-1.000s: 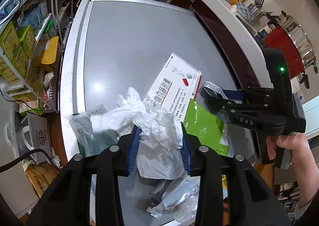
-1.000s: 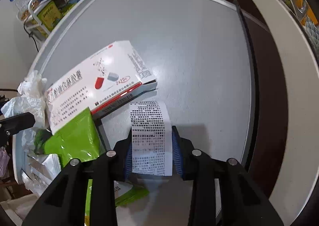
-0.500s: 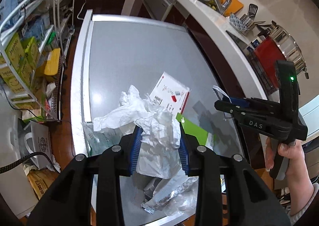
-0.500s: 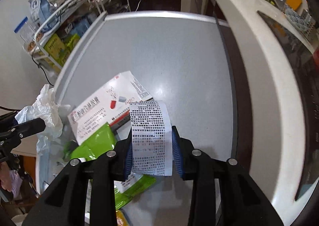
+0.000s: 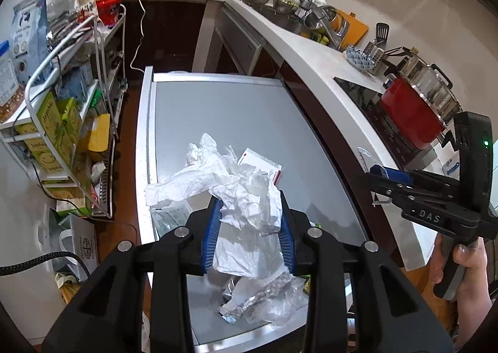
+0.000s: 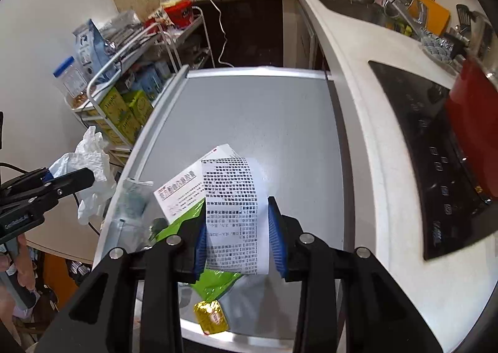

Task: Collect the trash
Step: 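Lift the tissues and receipt and carry them over the trash bin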

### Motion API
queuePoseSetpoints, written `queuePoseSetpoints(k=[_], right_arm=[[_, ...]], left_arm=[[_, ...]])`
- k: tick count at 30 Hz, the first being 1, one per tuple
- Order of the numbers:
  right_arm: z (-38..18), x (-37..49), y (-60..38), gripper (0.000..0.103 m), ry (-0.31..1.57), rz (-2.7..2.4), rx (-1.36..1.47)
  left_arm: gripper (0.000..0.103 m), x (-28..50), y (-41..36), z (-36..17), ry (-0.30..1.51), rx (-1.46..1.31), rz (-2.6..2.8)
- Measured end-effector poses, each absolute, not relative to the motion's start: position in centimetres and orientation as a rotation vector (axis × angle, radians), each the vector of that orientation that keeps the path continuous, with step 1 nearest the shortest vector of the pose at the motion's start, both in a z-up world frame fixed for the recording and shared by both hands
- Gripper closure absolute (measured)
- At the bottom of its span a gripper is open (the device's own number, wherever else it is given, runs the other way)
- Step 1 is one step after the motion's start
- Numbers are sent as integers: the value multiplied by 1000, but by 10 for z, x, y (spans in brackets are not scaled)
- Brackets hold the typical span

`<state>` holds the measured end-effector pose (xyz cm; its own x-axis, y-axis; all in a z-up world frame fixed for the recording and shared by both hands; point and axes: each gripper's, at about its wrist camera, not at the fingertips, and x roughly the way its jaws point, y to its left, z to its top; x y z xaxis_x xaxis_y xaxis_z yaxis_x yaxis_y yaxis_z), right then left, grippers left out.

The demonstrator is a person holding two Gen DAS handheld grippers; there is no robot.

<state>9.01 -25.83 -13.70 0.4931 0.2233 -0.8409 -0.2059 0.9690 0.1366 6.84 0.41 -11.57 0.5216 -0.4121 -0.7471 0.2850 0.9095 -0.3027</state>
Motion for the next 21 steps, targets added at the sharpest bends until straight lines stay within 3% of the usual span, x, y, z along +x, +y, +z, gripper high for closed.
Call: queuePoseSetpoints(k=[21], right_arm=[[-73,-34,-271,69,870,313,83]], left_arm=[[68,-36,-9,-56,784,-98,-475]])
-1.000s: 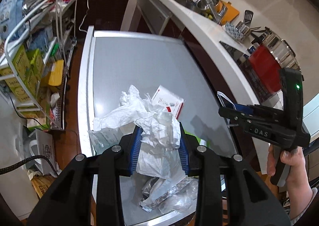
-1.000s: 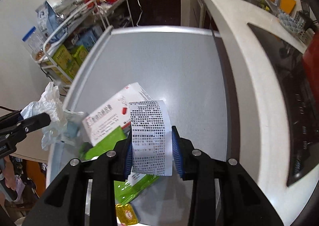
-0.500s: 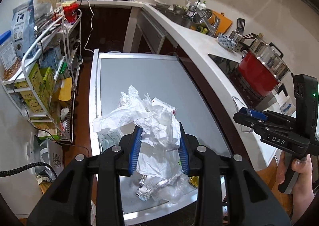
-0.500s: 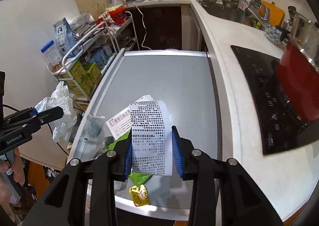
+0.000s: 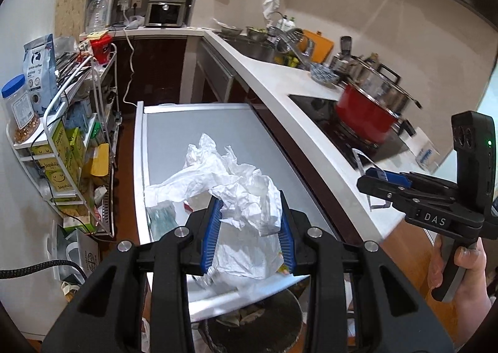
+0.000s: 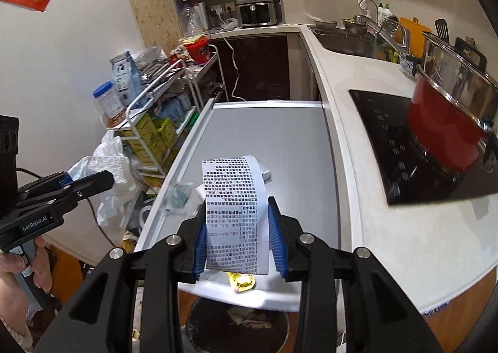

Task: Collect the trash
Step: 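Lift the tissues and receipt and carry them over the trash bin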

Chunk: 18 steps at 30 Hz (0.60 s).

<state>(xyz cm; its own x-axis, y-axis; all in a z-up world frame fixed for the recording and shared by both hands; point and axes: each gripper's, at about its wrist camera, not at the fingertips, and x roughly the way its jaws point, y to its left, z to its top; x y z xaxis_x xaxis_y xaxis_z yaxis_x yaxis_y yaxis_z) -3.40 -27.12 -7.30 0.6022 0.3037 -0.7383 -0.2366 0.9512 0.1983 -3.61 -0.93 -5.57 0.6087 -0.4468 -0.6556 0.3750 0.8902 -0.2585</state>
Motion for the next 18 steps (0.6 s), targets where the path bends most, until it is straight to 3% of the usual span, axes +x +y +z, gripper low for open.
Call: queuePoseSetpoints(k=[8,18], right_arm=[[-108,-91,-270,69,1001,338,77],[-207,-150,-270,69,1281,318,103]], left_arm=[[68,-87,-22,-89,903,-37,-542],[68,-140,-34,-165,1134,32,-593]])
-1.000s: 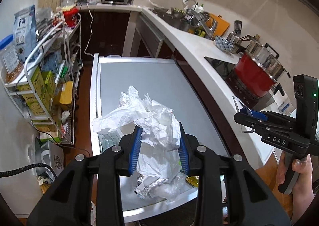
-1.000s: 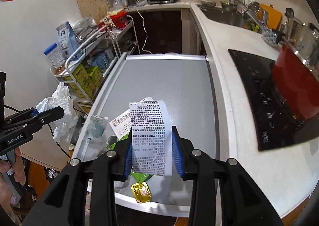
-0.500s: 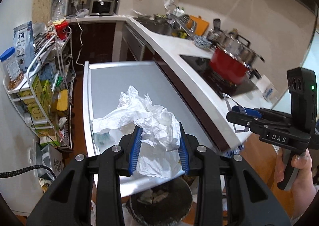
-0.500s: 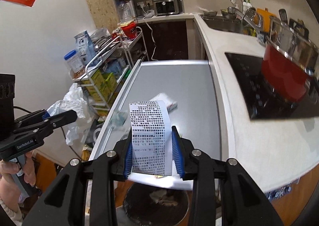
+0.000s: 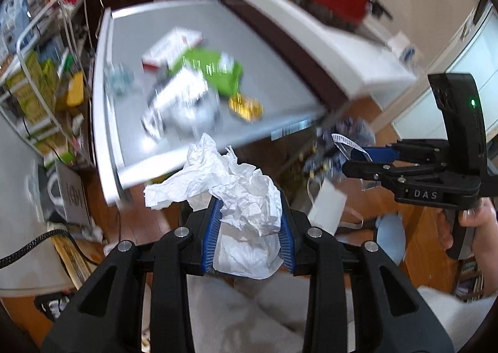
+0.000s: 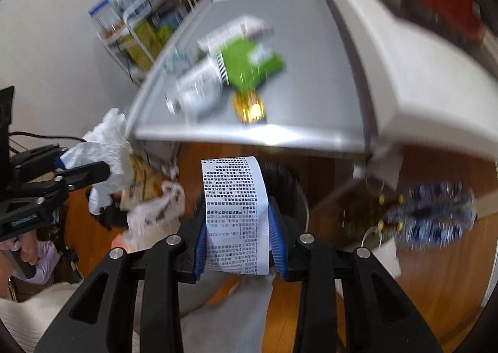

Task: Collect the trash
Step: 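Lift the tissues and receipt and carry them over the trash bin, then open both grippers to drop tissues and receipt into the bin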

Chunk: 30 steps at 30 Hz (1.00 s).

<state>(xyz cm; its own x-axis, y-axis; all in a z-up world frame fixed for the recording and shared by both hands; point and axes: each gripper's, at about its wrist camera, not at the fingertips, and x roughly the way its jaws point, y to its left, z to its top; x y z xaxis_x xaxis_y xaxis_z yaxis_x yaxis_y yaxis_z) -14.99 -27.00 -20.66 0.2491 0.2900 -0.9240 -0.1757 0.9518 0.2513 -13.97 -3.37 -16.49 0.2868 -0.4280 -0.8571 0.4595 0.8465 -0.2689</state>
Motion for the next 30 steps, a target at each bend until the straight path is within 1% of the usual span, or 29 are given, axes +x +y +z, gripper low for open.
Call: queuePoseSetpoints(k=[9,15,16,17,18,19,20,21,22,26,30], right_arm=[[-285,-150,-255,69,1399,282,83],[-313,-133,-254,69,1439,266,108],[-315,-131,-253,68,1443,265,108],[-317,-129,-253,68,1445,254,101],[-319,-127,-253,65,1449,238,94],[-321,-126,-255,54,1450,233,96],[-321,-125,-257,47,1446,223,99],[-321,-124,-259,34,1439,213,100],[-322,-124,-262,32,1434,212,104],[-317,-124,-267,32,1430,203,115],[-297,-129,-271,32,1397,203,130]], left_arm=[[68,-141,-50,-245,1269,42,-575],[68,-126,-53,-277,1326,-13,-555],[66,-124,-53,-279,1333,-21,-560],[56,-123,-53,-280,1340,-19,-556],[47,-122,-54,-281,1341,-11,-544],[32,-122,-54,-280,1332,-7,-536],[24,-122,-54,-278,1318,-7,-527],[21,-122,-52,-274,1305,-9,-520],[17,-121,-52,-273,1303,-10,-516],[17,-117,-46,-271,1313,-25,-496],[17,-118,-39,-261,1288,-33,-461]])
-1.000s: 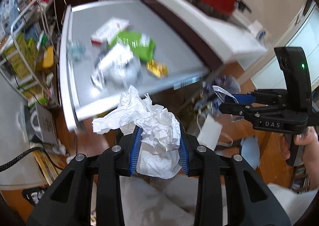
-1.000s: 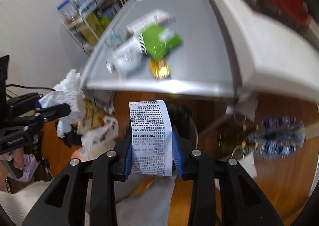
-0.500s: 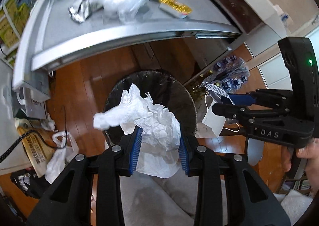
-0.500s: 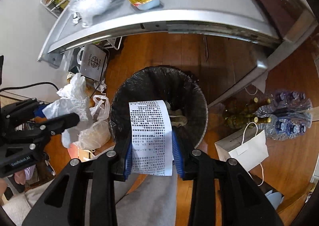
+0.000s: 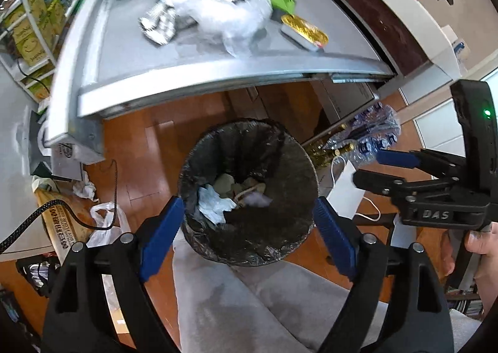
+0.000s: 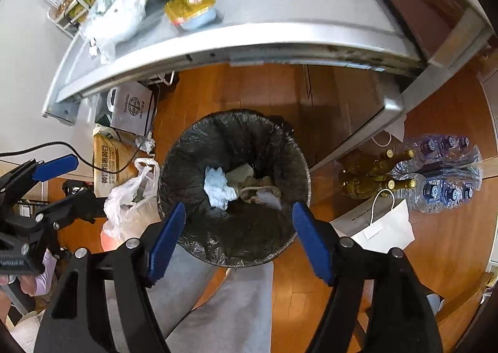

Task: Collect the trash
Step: 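Open both grippers to drop tissues and receipt into the bin, then move both grippers back over the foil wrappers and green packet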

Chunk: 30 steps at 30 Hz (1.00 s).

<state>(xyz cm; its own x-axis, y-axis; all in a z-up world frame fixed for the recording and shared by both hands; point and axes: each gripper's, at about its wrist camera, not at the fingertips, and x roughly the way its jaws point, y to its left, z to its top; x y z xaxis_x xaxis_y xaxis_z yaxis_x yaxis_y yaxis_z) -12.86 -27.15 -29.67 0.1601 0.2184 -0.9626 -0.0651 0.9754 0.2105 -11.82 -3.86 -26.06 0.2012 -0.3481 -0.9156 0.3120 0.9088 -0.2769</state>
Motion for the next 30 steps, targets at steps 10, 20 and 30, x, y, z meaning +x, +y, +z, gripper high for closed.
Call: queuePoseSetpoints(k=[10,20,30], right_arm=[[-200,-130,-274,16,1147,180,140],[-112,-102,-276,8,872,166,144],[-60,-80,-275,4,711,141,121]], left_arm=[[17,-110,-20,-189,1077,-21,-316],[17,-84,-8,-114,882,-47,-222],[9,-71,0,-68,743,-37,-158]])
